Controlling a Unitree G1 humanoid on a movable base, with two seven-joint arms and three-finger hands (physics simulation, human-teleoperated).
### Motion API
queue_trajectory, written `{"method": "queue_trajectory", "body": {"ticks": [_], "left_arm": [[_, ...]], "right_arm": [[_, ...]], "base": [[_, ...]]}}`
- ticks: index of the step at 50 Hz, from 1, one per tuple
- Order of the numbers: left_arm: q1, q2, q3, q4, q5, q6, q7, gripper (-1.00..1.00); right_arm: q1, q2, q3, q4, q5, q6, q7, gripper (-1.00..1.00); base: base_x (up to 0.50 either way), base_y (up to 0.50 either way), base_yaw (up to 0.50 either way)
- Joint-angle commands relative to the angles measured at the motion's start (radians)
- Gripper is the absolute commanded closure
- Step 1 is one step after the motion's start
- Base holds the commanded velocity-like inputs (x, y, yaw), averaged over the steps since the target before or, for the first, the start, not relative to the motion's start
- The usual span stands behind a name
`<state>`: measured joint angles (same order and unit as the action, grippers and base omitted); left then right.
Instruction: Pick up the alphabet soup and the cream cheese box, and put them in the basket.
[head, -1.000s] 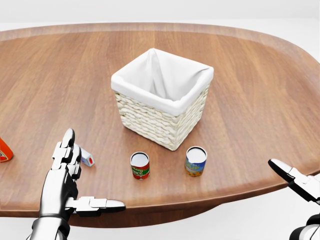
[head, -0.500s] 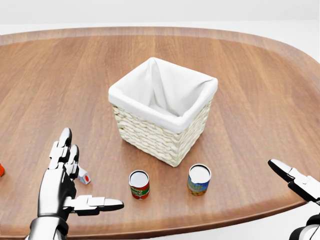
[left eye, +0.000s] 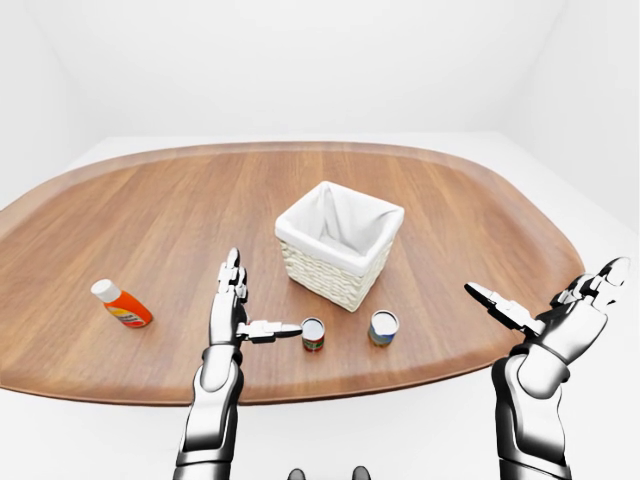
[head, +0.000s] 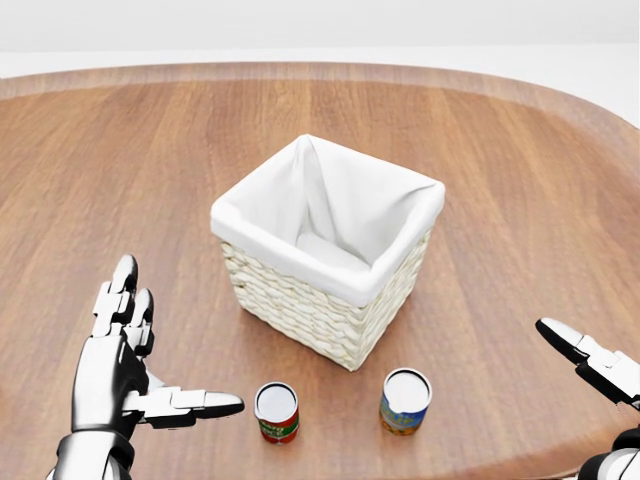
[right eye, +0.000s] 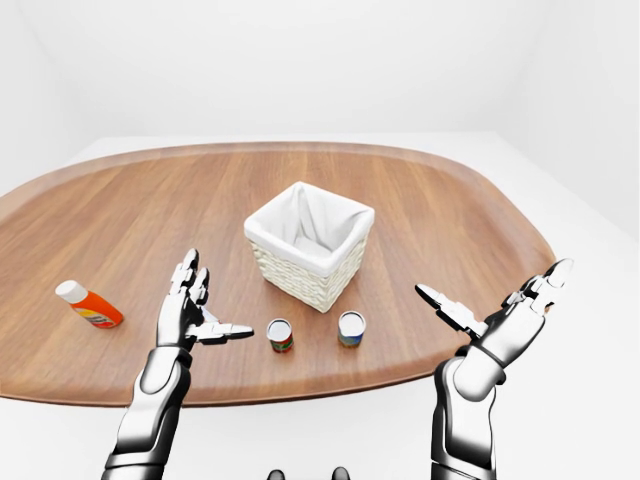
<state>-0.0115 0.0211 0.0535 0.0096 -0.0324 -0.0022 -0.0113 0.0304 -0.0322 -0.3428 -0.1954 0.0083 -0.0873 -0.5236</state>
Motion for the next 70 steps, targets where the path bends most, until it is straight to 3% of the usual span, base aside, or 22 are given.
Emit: {"method": "queue_trajectory", "body": {"ticks": [1, 14, 16, 18, 26, 30, 32, 34, 38, 43, 46, 47, 50, 56, 70], "left_arm": [[-0.007, 0.001, 0.004, 0.011, -0.008, 0.0, 0.003, -1.0], [-0.006, 0.002, 0.005, 0.01, -0.011, -0.002, 0.005, -1.0], [-0.003, 0.001, 0.003, -0.001, -0.01, 0.007, 0.007, -1.0], [-0.012, 0.003, 0.008, 0.026, -0.014, -0.011, 0.004, -1.0], [-0.002, 0.001, 0.006, -0.012, -0.012, 0.015, 0.015, -1.0], [-0.013, 0.003, 0.012, 0.023, -0.013, -0.006, 0.017, -1.0], [-0.01, 0.003, 0.011, 0.012, -0.013, 0.003, 0.02, -1.0], [-0.007, 0.003, 0.009, 0.015, -0.008, -0.013, 0.02, -1.0], [-0.009, 0.004, 0.007, 0.022, 0.001, -0.019, 0.023, -1.0], [-0.006, 0.003, 0.006, 0.01, 0.0, -0.002, 0.023, -1.0], [-0.015, 0.004, 0.009, 0.037, 0.0, -0.018, 0.021, -1.0], [-0.01, 0.004, 0.007, 0.018, -0.001, -0.002, 0.023, -1.0], [-0.013, 0.004, 0.007, 0.028, 0.0, -0.009, 0.021, -1.0], [-0.007, 0.003, 0.004, 0.007, 0.003, 0.009, 0.022, -1.0], [-0.008, 0.003, 0.005, 0.011, 0.002, 0.003, 0.021, -1.0]], "right_arm": [[0.001, 0.0, 0.0, -0.001, 0.0, 0.0, 0.0, -1.0], [0.002, 0.001, 0.0, 0.003, 0.0, 0.0, 0.0, -1.0], [0.002, 0.001, 0.0, -0.002, 0.0, 0.0, 0.0, -1.0], [0.003, 0.001, 0.001, -0.009, -0.001, 0.0, 0.0, -1.0], [0.001, 0.001, -0.001, -0.004, 0.0, 0.0, 0.0, -1.0], [-0.001, 0.0, -0.001, 0.0, 0.001, 0.0, 0.0, -1.0], [0.001, 0.001, -0.001, -0.006, 0.001, 0.0, 0.0, -1.0], [0.002, 0.002, -0.001, -0.011, 0.001, 0.0, 0.0, -1.0], [0.003, 0.002, -0.001, -0.008, 0.0, 0.0, 0.0, -1.0], [0.004, 0.003, -0.001, -0.015, 0.0, 0.0, 0.0, -1.0], [0.002, 0.002, -0.001, -0.005, 0.0, 0.0, 0.0, -1.0], [-0.001, 0.001, -0.001, 0.003, 0.0, 0.0, 0.0, -1.0], [0.0, 0.001, -0.001, -0.003, 0.001, 0.0, 0.0, -1.0], [-0.001, 0.0, -0.001, 0.007, 0.0, 0.0, 0.0, -1.0], [0.002, 0.001, -0.001, -0.002, 0.001, 0.0, 0.0, -1.0]], "base": [[0.19, 0.0, 0.0], [0.19, 0.0, 0.0], [0.19, 0.0, 0.0], [0.19, 0.0, 0.0], [0.19, 0.0, 0.0], [0.19, 0.0, 0.0], [0.19, 0.0, 0.0], [0.19, 0.0, 0.0], [0.19, 0.0, 0.0], [0.19, 0.0, 0.0], [0.19, 0.0, 0.0], [0.19, 0.0, 0.0], [0.19, 0.0, 0.0], [0.19, 0.0, 0.0], [0.19, 0.0, 0.0]]}}
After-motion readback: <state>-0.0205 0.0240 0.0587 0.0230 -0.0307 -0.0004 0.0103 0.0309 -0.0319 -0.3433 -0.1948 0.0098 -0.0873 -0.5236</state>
